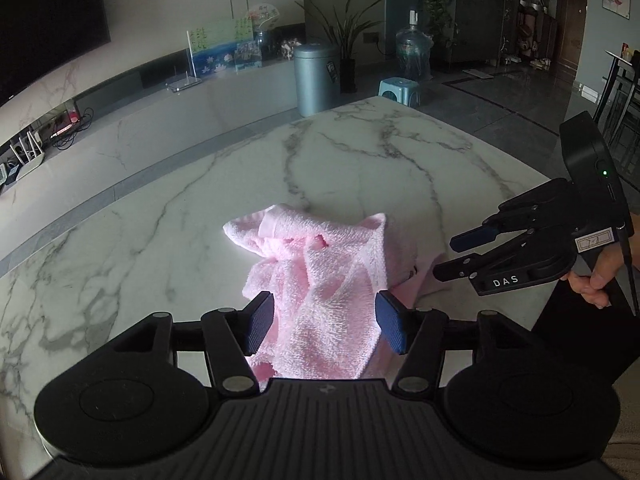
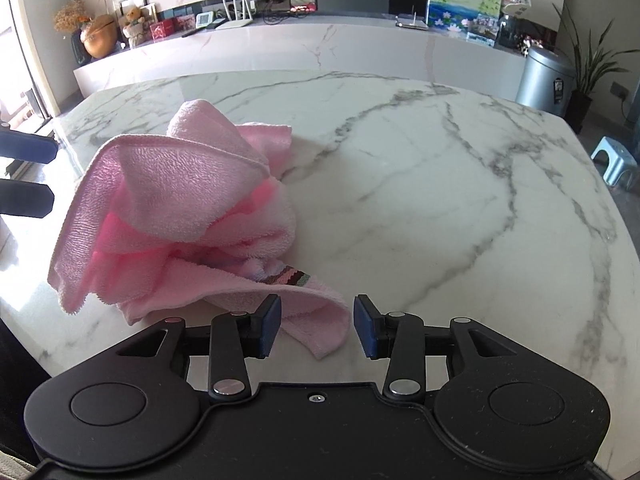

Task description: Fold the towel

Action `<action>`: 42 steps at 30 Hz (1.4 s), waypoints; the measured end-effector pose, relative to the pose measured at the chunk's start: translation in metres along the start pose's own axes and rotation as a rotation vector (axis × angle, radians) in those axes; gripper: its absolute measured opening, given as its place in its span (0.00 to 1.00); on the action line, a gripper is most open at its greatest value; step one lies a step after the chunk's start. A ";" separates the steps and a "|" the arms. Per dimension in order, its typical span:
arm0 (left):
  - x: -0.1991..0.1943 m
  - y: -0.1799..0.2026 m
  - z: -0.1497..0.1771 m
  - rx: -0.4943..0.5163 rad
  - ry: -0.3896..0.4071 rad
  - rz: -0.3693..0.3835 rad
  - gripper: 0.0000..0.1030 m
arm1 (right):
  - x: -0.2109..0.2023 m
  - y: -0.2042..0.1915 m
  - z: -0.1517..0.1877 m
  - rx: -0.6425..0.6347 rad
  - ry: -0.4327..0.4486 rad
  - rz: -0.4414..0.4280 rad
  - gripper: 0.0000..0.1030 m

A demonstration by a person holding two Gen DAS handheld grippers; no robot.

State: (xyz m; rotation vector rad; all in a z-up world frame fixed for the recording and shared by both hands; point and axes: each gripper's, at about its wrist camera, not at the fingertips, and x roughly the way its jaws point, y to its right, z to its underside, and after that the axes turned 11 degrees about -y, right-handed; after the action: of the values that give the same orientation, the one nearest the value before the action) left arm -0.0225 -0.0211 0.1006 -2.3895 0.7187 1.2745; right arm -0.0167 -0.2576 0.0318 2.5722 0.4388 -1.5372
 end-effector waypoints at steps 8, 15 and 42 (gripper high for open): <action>0.040 0.022 -0.012 0.036 -0.102 -0.050 0.46 | -0.003 -0.017 0.004 -0.092 0.001 -0.028 0.38; 0.049 0.012 -0.011 -0.005 -0.142 -0.053 0.12 | -0.001 -0.038 0.001 -0.257 0.000 -0.051 0.38; 0.012 -0.058 0.002 -0.135 -0.134 -0.206 0.07 | 0.014 -0.053 -0.016 -0.610 -0.095 0.027 0.02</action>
State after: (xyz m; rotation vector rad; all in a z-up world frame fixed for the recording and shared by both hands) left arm 0.0151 0.0236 0.0931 -2.3804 0.3482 1.4175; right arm -0.0132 -0.2007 0.0293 2.0190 0.7248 -1.2556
